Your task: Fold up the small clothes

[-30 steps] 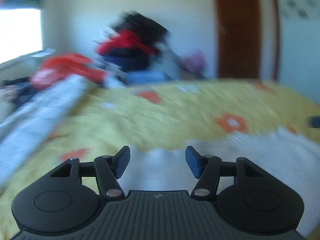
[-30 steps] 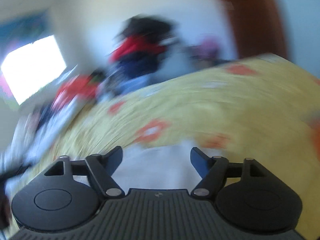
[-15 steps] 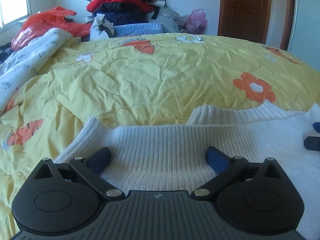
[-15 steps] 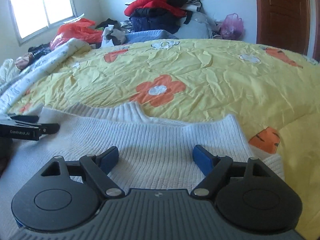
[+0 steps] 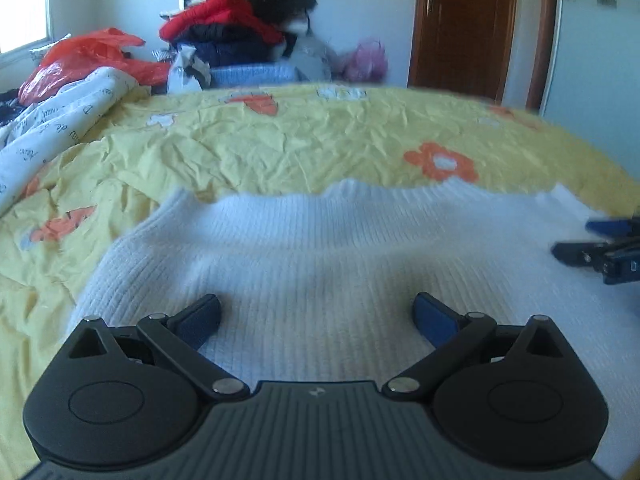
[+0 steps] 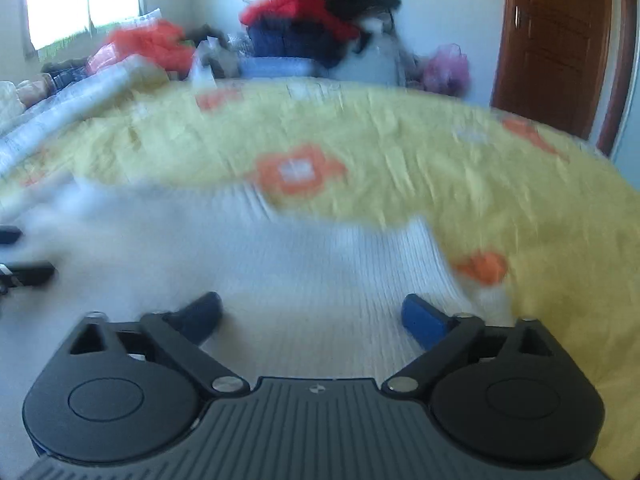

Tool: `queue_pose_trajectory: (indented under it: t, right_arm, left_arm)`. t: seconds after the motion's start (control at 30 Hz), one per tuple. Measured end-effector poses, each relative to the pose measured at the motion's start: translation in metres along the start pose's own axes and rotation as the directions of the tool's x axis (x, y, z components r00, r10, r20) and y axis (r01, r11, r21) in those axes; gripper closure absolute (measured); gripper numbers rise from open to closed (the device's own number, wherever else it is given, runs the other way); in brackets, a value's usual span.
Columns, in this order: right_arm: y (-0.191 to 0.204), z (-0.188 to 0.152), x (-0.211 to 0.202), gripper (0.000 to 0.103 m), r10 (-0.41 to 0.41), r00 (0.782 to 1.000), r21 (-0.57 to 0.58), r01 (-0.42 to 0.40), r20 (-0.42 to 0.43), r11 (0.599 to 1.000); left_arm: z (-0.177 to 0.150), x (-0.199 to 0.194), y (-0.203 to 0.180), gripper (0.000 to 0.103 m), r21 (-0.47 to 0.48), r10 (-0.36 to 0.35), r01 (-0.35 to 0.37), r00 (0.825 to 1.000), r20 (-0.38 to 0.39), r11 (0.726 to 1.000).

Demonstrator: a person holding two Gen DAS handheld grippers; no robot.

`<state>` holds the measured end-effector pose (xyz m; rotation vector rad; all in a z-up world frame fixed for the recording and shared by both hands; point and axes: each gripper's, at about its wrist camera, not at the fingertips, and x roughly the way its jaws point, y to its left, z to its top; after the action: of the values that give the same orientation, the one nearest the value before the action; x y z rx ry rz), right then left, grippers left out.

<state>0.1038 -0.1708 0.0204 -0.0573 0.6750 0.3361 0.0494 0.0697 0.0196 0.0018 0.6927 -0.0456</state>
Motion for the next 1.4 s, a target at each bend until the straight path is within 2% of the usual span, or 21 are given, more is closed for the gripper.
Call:
queue_pose_trajectory:
  t: [0.13,0.3,0.37,0.43,0.5,0.6,0.67,0.73,0.83,0.9,0.93,1.0,1.07,1.13,1.2,1.3,1.37,1.4]
  right_arm:
    - [-0.012,0.002,0.004,0.003,0.034,0.999,0.035,-0.033,0.0,0.999]
    - [-0.007,0.001,-0.003,0.004,0.009,1.0,0.035,-0.009,0.006,0.999]
    - [-0.004,0.0,-0.021,0.006,-0.024,1.0,0.042,0.024,0.017,0.999]
    - [-0.006,-0.007,-0.045,0.006,-0.003,0.999,0.051,0.001,0.044,0.999]
    - [-0.009,-0.018,-0.063,0.002,0.04,0.998,0.054,-0.043,0.057,0.998]
    - [-0.014,-0.041,-0.061,0.004,0.037,0.999,0.016,-0.037,-0.01,0.999]
    - [-0.022,-0.053,-0.062,0.005,0.066,0.998,-0.007,-0.066,0.022,0.998]
    - [-0.026,-0.05,-0.061,0.005,0.078,0.997,0.005,-0.078,0.01,0.997]
    - [-0.02,-0.044,-0.059,0.003,0.063,0.998,-0.003,-0.063,-0.008,0.998]
    - [-0.019,-0.034,-0.066,0.007,0.058,0.998,0.026,-0.057,-0.02,0.998]
    - [-0.02,-0.029,-0.073,0.01,0.055,0.998,0.054,-0.055,-0.009,0.997]
    - [-0.024,-0.014,-0.087,0.007,0.08,0.995,0.101,-0.085,0.056,0.991]
    - [-0.023,0.003,-0.092,0.003,0.1,0.99,0.094,-0.11,0.102,0.99]
    - [-0.015,0.019,-0.083,0.003,0.103,0.989,0.045,-0.108,0.102,0.993]
    - [-0.003,0.029,-0.063,0.003,0.098,0.993,-0.012,-0.097,0.065,0.995]
    - [0.006,0.03,-0.02,0.003,0.089,0.995,-0.07,-0.092,-0.047,0.993]
    - [0.003,0.02,0.01,0.002,0.069,0.988,-0.062,-0.078,-0.136,0.995]
    - [-0.007,0.014,0.013,0.003,0.116,0.99,-0.021,-0.118,-0.084,0.993]
  left_arm:
    - [-0.001,0.006,0.002,0.0,0.008,0.013,-0.013,1.0,0.017,1.0]
    - [-0.004,-0.015,-0.006,0.001,-0.015,0.076,-0.076,0.997,0.023,0.997]
    - [-0.011,-0.039,-0.005,0.001,-0.032,0.05,-0.048,0.997,0.051,0.998]
    - [-0.024,-0.057,-0.002,0.001,-0.049,0.014,-0.011,0.998,0.064,0.999]
    - [-0.038,-0.058,0.002,0.001,-0.036,0.009,-0.008,1.0,0.022,0.999]
    - [-0.049,-0.056,0.012,0.0,-0.019,-0.014,0.015,0.999,0.046,1.0]
    - [-0.048,-0.048,0.015,0.0,0.0,-0.013,0.013,0.998,0.057,1.0]
    - [-0.045,-0.042,0.013,0.0,0.014,0.004,-0.005,0.998,0.065,1.0]
    - [-0.037,-0.046,0.008,0.0,-0.012,0.032,-0.032,0.999,0.033,0.999]
    - [-0.038,-0.06,0.006,0.001,-0.034,0.056,-0.054,0.998,0.039,0.998]
    - [-0.04,-0.069,0.006,0.001,-0.039,0.055,-0.053,0.997,0.053,0.998]
    - [-0.045,-0.081,0.008,0.001,-0.048,0.057,-0.053,0.995,0.077,0.997]
    - [-0.049,-0.085,0.009,0.001,-0.055,0.052,-0.048,0.996,0.068,0.997]
    - [-0.051,-0.083,0.007,0.001,-0.04,0.056,-0.053,0.996,0.064,0.998]
    - [-0.052,-0.075,0.004,0.0,-0.009,0.059,-0.059,0.997,0.052,0.998]
    - [-0.053,-0.062,0.011,0.0,-0.043,0.032,-0.03,0.999,0.041,0.999]
    - [-0.052,-0.056,0.013,0.0,-0.042,0.022,-0.02,0.999,0.046,0.999]
    - [-0.053,-0.054,0.013,0.0,-0.029,0.022,-0.021,0.998,0.055,0.999]
